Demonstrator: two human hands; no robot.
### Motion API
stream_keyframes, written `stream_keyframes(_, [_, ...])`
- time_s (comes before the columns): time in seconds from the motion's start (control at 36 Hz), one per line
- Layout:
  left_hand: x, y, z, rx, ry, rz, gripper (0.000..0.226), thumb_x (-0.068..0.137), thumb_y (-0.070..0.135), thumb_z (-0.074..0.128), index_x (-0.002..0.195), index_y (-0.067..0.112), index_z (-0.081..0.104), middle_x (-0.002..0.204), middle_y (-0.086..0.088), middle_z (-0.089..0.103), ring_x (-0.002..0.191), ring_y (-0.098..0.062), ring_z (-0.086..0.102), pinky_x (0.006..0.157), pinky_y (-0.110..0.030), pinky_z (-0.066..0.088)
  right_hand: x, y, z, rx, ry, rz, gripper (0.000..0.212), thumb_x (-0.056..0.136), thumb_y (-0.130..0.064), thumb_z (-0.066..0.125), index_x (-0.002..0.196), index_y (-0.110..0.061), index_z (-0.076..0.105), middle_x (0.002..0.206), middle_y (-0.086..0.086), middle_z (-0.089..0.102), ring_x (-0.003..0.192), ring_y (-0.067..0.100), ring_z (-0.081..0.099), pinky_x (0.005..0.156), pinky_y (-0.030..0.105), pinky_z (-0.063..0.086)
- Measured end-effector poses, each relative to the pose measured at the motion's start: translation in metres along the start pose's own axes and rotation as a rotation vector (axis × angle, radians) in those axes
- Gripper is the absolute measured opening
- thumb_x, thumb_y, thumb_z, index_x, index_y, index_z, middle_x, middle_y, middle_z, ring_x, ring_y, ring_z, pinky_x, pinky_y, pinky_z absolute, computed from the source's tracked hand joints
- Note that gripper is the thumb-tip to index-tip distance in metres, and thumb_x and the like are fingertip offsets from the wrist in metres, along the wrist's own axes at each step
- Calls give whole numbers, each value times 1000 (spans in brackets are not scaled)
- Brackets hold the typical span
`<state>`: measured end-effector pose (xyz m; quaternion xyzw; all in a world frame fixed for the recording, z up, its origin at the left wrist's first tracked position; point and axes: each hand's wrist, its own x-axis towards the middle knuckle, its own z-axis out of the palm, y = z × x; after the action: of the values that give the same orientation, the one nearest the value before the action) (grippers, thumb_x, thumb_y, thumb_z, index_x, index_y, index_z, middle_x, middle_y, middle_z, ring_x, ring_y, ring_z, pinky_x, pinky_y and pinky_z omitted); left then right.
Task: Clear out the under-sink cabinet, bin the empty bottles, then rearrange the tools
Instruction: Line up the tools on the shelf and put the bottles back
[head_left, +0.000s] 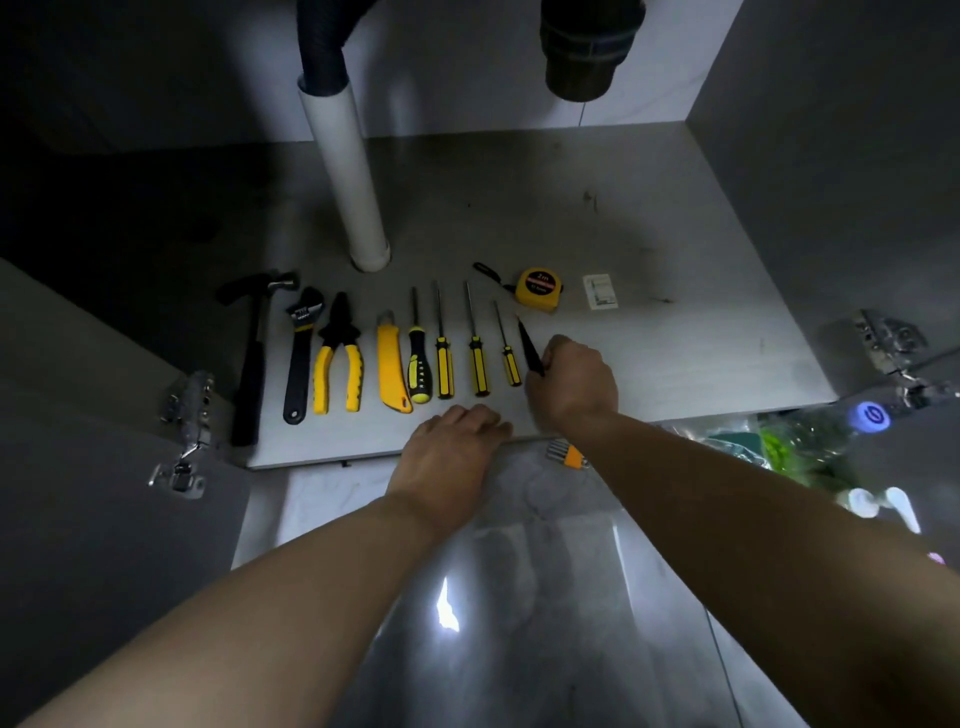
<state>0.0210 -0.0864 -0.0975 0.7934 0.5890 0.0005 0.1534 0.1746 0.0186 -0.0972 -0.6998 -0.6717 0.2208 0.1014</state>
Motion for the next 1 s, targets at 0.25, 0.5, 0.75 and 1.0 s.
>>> stream_keyframes(0.25, [0, 4, -11, -86, -75, -48, 78, 84, 11, 69, 153, 30, 38, 150, 7, 35, 139, -18, 31, 107, -35, 41, -36, 26, -1, 114, 257, 22, 26, 98, -35, 53, 87, -12, 57, 83, 6, 58, 68, 24, 52, 61, 28, 35])
stream_keyframes(0.5, [-3, 5, -5, -90, -11, -61, 73, 88, -1, 58, 152, 29, 41, 149, 6, 38, 138, -18, 33, 104, -34, 43, -98, 97, 25, -92, -191, -13, 23, 96, -23, 54, 116, -17, 62, 123, 7, 58, 101, 33, 64, 80, 34, 49])
stream_keyframes(0.75, [-2, -2, 0, -48, -46, -58, 77, 86, 5, 61, 153, 34, 38, 150, 9, 33, 137, -17, 31, 91, -36, 54, -56, 93, 73, -224, -370, 12, 72, 90, -9, 58, 154, -8, 24, 162, 12, 19, 117, 33, 61, 96, 42, 52])
stream_keyframes(1.0, [0, -3, 0, -20, -95, -60, 83, 86, 4, 62, 156, 35, 31, 153, 10, 27, 139, -17, 26, 90, -37, 55, -76, 95, 90, -227, -308, 101, 68, 83, -16, 74, 140, -13, 37, 140, 16, 44, 105, 30, 64, 87, 40, 57])
